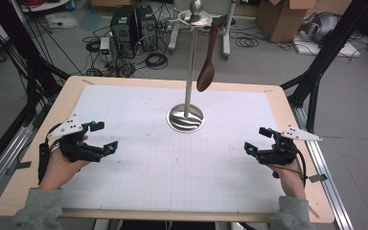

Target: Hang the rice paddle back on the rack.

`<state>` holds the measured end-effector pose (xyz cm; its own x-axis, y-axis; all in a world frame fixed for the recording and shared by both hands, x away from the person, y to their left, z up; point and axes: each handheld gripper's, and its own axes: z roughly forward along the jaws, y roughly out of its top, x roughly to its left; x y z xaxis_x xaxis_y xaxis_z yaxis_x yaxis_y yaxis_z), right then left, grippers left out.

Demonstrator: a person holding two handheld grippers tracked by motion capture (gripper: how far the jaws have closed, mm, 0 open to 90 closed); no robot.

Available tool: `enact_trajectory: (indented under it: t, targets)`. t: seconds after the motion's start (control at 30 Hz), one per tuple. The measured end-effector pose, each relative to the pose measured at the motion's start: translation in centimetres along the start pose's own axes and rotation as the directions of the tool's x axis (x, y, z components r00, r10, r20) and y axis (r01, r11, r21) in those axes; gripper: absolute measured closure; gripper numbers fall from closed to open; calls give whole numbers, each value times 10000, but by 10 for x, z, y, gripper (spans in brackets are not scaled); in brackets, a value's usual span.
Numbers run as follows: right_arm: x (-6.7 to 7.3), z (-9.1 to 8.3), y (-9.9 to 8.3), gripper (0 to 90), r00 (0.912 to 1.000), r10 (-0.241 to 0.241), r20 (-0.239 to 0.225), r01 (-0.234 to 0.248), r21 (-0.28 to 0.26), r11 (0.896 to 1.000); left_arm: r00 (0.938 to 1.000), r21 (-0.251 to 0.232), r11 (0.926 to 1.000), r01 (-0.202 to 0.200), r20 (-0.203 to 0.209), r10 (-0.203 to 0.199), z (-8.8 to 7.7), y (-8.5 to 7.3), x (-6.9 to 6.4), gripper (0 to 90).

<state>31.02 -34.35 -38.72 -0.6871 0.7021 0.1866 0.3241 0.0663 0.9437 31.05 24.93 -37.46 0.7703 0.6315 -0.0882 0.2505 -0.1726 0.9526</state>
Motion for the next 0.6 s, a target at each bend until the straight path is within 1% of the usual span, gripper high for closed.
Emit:
enact_trajectory:
  t: [0.07,0.13,0.17,0.3,0.43,0.53,0.57,0.6]
  targets:
    - [0,-2,0,0,10000,-28,69,29,-79,10000,10000,-21,10000,29,-22,-29,0,-1,1,49]
    - [-1,-4,0,0,9996,-211,211,213,-102,9997,10000,46,10000,33,-41,-33,0,-2,2,50]
    - [-1,-5,-1,0,9995,-192,268,192,-11,9998,10000,21,10000,70,-51,-70,0,-3,3,50]
    - [-3,-8,-3,0,9987,-411,313,408,123,9991,9997,9,9999,172,-148,-172,-1,-5,6,50]
    - [-6,-13,-4,0,9982,-560,214,557,135,9984,9995,92,9997,232,-213,-230,-2,-7,9,50]
    - [-8,-16,-4,0,9975,-691,133,691,11,9976,9993,100,9996,263,-254,-261,-1,-7,9,50]
    - [-7,-17,-4,0,9981,-603,84,603,61,9982,9994,82,9996,257,-242,-255,-1,-7,9,49]
    - [-8,-17,-5,0,9979,-644,71,643,62,9979,9995,90,9997,219,-238,-217,-1,-7,9,50]
